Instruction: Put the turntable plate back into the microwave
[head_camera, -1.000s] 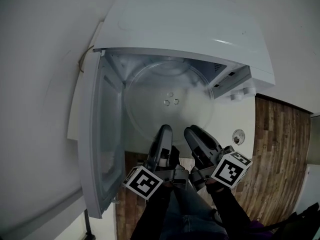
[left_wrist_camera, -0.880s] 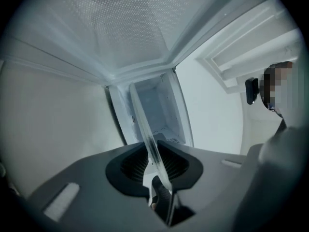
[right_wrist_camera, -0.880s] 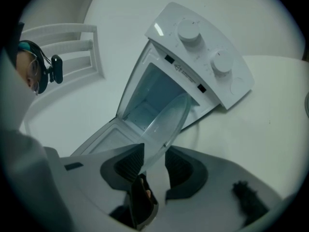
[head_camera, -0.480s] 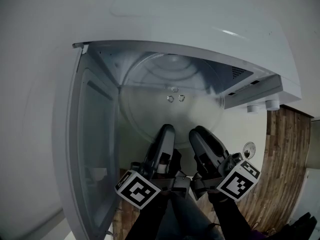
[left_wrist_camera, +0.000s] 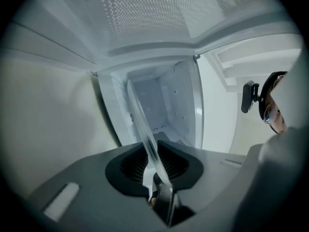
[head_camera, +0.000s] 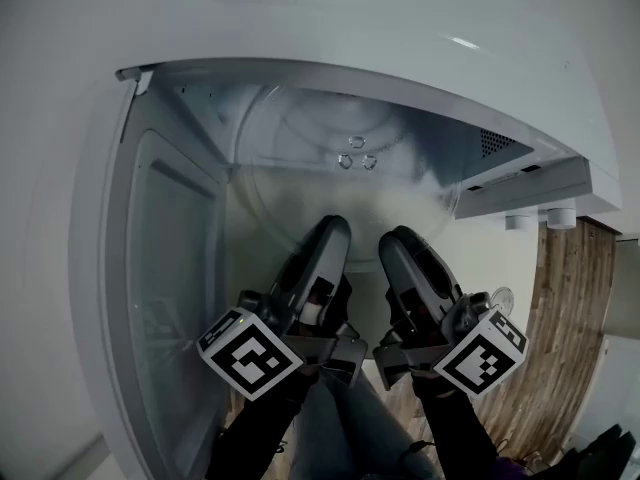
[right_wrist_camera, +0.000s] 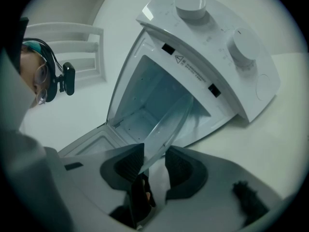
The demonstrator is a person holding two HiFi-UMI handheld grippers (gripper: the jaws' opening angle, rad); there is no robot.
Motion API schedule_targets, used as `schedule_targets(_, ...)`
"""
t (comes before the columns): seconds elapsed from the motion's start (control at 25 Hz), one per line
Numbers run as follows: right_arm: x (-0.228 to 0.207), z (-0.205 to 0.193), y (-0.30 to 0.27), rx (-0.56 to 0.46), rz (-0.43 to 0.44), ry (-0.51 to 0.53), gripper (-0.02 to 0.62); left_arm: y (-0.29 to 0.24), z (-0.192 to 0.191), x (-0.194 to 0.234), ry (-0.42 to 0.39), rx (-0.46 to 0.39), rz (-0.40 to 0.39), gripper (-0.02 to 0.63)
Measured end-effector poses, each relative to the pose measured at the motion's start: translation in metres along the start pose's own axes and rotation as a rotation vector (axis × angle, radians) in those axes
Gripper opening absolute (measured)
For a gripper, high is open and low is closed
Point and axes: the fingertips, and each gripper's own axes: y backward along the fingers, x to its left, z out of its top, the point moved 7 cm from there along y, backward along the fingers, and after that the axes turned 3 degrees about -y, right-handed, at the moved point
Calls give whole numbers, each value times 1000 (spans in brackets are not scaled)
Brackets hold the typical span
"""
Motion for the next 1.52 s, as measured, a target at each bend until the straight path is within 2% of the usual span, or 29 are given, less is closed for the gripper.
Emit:
schedule_targets(0.32,0,10,-22,-29,-3,18,141,-21,22,5,-27,44,-40,74)
schedule_targets(0.64,-2,14,-39,-33,-8,43,143,-31,34,15,-3,52,-33,74)
schedule_targets(0.8,-10,32,-61,-34,-22,50,144,-60,46,16,54,38,-45,75)
schedule_targets(0.96,-17,47,-77,-48,-36,43,146,-82,56,19,67,50,-33,75)
schedule_targets(1.24,-15,47,-76,-54,-57,67,150,-82,54,19,114,46,-9,74)
schedule_targets(1.52,-18,45,-74,-59,-63,74,155,-79,55,23,96,76,43,75)
